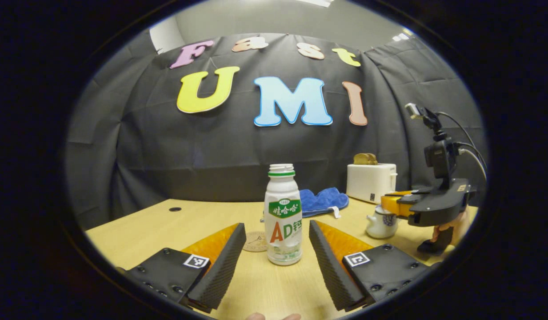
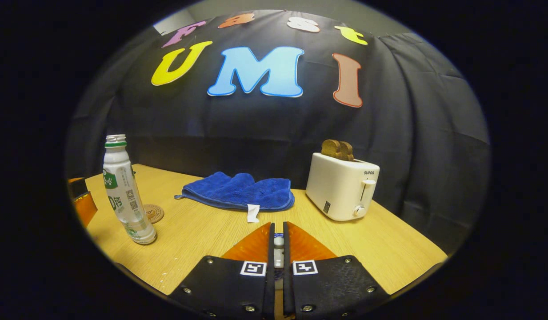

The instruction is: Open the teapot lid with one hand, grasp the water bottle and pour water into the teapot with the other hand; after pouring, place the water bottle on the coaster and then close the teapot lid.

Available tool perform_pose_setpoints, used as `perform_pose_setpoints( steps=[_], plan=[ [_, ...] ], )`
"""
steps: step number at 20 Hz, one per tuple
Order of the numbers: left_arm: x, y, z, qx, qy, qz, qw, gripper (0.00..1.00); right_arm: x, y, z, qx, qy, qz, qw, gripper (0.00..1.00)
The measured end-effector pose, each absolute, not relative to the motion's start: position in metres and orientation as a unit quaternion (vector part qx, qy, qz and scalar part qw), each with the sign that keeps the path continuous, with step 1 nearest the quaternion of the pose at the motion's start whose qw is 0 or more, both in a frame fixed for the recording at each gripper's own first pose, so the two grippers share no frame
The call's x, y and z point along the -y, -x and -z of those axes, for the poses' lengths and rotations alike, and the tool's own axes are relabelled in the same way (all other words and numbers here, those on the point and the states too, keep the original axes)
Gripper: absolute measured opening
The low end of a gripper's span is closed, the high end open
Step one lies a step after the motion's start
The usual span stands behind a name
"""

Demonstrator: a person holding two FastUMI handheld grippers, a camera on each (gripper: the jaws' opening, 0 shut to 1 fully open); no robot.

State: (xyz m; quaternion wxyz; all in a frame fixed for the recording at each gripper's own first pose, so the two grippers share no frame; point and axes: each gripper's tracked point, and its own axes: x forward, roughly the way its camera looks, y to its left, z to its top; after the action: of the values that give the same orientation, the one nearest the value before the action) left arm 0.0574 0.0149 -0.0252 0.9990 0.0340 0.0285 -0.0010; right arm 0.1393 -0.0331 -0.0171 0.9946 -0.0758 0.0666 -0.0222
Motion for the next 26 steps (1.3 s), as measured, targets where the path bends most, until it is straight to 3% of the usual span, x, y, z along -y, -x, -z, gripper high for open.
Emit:
perform_pose_setpoints(
  steps=[4, 19, 22, 26],
  plan=[
    [-0.014, -0.073, 0.033, -0.038, -0.034, -0.004, 0.999, 0.99, 0.021, -0.13, -0.001, -0.03, 0.075, 0.004, 0.997, 0.07],
    [-0.012, -0.154, 0.06, -0.069, -0.027, -0.001, 0.997, 0.99, 0.016, -0.122, 0.0, -0.009, 0.074, -0.019, 0.997, 0.07],
    [-0.016, -0.152, 0.058, -0.074, -0.043, -0.017, 0.996, 0.79, 0.018, -0.114, -0.01, 0.006, 0.06, -0.023, 0.998, 0.07],
    [-0.01, -0.149, 0.058, -0.08, -0.085, -0.007, 0.993, 0.8, 0.014, -0.086, -0.027, 0.025, 0.04, -0.034, 0.998, 0.07]
  ],
)
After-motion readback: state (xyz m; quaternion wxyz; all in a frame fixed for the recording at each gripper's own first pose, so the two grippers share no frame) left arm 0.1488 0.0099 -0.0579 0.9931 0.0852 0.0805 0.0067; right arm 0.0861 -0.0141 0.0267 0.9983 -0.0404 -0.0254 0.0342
